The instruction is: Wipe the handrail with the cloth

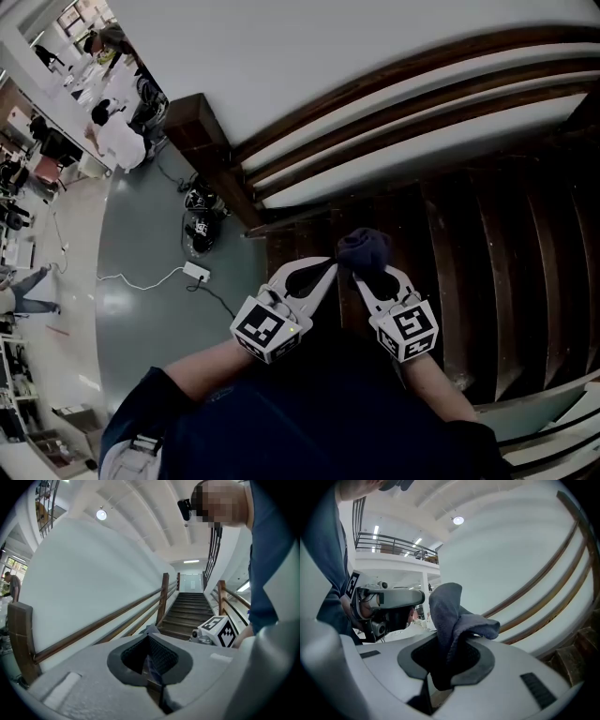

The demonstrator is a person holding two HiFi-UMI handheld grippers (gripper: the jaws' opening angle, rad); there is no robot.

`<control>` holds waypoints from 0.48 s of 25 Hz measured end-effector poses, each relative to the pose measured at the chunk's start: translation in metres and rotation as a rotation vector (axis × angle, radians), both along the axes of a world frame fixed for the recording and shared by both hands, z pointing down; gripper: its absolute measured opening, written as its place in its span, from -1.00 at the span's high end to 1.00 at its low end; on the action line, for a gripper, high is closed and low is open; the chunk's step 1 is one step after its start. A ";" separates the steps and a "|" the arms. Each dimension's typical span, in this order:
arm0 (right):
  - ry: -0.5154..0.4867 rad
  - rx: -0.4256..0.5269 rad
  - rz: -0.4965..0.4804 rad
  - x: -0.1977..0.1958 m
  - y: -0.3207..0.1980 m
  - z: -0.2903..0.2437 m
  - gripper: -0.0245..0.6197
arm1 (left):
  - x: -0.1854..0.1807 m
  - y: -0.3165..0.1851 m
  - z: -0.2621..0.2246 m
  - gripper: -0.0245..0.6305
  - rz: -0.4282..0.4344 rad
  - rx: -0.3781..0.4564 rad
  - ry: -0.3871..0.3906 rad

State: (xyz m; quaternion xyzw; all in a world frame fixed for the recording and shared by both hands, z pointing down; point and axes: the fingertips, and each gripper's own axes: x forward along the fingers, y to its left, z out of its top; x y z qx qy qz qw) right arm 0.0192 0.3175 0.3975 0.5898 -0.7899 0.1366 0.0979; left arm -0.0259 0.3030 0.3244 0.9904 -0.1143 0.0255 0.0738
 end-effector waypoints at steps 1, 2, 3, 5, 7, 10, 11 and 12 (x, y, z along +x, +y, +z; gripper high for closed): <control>0.005 0.001 -0.001 0.002 -0.004 0.001 0.65 | 0.000 -0.004 0.002 0.92 -0.007 -0.003 0.000; 0.007 -0.001 -0.002 0.003 -0.008 0.002 0.65 | 0.000 -0.009 0.004 0.92 -0.014 -0.006 0.000; 0.009 -0.004 -0.004 0.005 -0.013 0.002 0.65 | 0.000 -0.015 0.005 0.92 -0.020 -0.009 0.003; 0.018 -0.011 -0.011 0.008 -0.026 0.003 0.65 | 0.003 -0.033 0.007 0.92 -0.032 -0.012 0.013; 0.035 -0.023 -0.022 0.012 -0.044 0.007 0.65 | 0.008 -0.056 0.010 0.92 -0.045 -0.022 0.026; 0.042 -0.054 -0.026 0.021 -0.083 0.014 0.65 | 0.016 -0.099 0.016 0.92 -0.052 -0.046 0.039; 0.040 -0.065 -0.024 0.025 -0.098 0.016 0.65 | 0.020 -0.114 0.017 0.92 -0.048 -0.051 0.040; 0.039 -0.076 -0.024 0.028 -0.113 0.017 0.65 | 0.023 -0.130 0.018 0.92 -0.043 -0.055 0.040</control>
